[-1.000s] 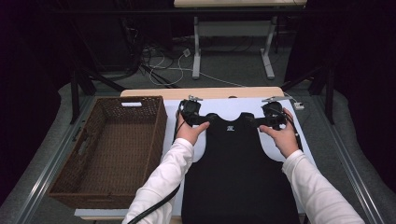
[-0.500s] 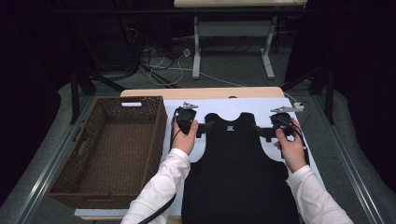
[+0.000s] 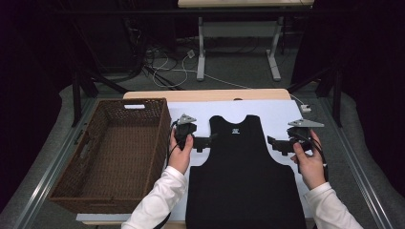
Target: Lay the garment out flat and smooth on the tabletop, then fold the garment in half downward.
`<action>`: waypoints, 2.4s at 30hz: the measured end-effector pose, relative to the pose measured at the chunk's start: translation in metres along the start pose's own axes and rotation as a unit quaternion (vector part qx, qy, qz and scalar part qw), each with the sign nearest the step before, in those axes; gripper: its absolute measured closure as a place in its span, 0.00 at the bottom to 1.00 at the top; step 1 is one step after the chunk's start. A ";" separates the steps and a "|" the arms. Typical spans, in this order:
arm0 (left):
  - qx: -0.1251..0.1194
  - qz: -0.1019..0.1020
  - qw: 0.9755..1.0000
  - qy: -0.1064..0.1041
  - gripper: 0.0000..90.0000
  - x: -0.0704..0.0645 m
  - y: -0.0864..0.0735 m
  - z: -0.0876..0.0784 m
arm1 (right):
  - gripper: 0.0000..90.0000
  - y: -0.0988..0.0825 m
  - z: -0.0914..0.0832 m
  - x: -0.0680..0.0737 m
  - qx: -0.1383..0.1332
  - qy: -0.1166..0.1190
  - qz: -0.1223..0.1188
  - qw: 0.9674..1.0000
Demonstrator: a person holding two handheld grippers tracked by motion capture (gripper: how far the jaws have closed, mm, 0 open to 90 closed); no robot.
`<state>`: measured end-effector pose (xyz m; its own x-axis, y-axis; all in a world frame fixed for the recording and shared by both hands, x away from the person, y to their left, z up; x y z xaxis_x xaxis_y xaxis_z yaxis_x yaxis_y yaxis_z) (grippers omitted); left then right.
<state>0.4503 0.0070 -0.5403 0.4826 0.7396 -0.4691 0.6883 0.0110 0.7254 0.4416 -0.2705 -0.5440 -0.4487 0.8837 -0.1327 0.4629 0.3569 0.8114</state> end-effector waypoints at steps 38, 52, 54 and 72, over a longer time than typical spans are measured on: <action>0.009 -0.009 0.999 0.029 0.17 0.008 -0.018 -0.007 | 0.14 -0.011 0.004 0.008 -0.003 0.014 0.002 1.000; 0.055 -0.016 0.998 0.027 0.13 0.009 -0.037 0.006 | 0.16 -0.023 0.009 0.022 0.025 0.032 0.001 0.999; 0.053 -0.015 0.998 0.018 0.20 0.008 -0.038 0.008 | 0.16 -0.025 0.011 0.024 0.028 0.037 0.005 0.999; 0.084 -0.055 0.994 0.054 0.35 0.008 -0.062 0.032 | 0.40 -0.044 0.022 0.027 0.061 0.063 0.044 0.995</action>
<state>0.4291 -0.0090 -0.6055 0.3450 0.8084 -0.4769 0.8181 -0.0098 0.5750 0.4263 -0.2557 -0.5955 -0.4913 0.8708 0.0148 0.5903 0.3205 0.7408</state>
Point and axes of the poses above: each handheld gripper's, and its own axes: z roughly forward along the jaws, y roughly out of its top, x roughly to its left, the point moved 9 cm from there along z, roughly forward along the jaws, and after that the axes turned 13 degrees about -z, right-handed, at the moved point
